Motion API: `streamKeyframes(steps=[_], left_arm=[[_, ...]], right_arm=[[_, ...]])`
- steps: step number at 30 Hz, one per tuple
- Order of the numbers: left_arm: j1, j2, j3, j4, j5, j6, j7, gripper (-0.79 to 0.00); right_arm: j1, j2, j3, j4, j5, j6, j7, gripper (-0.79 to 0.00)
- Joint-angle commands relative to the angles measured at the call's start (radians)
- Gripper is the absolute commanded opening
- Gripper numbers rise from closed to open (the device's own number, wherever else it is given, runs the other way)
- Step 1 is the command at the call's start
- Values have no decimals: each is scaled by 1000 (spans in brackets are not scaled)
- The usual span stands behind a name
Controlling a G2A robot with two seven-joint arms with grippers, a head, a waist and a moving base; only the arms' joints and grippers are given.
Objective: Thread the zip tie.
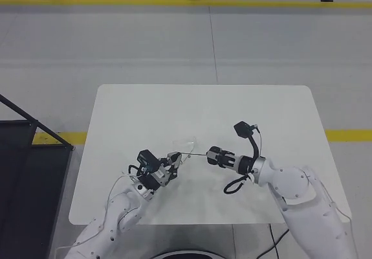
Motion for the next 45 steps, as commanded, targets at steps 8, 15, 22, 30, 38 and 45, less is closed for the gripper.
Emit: streamKeyframes(steps=[8,15,22,30,38,45], left_arm=[[3,-4,-7,1,2,0,4,-785],[5,-7,-12,1,5,-4,4,-785],[5,-10,-16,2,8,-12,2,-785],[3,-14,-17,9,9,-20,-2,-785],[2,-17,-20,12,12,-23,-2,-785],[4,-20,-22,15,18,-27,-1,-785]], right_arm=[[2,2,-3,-2,3,7,4,-785],[-3,5,-2,-8,7,6,-1,-785],[-1,7,-3,-10,9,11,0,-785],[6,7,-10,-9,10,15,1,-785],[10,9,-16,-8,9,17,-1,-785],[11,9,-18,-8,29,10,-7,-785]])
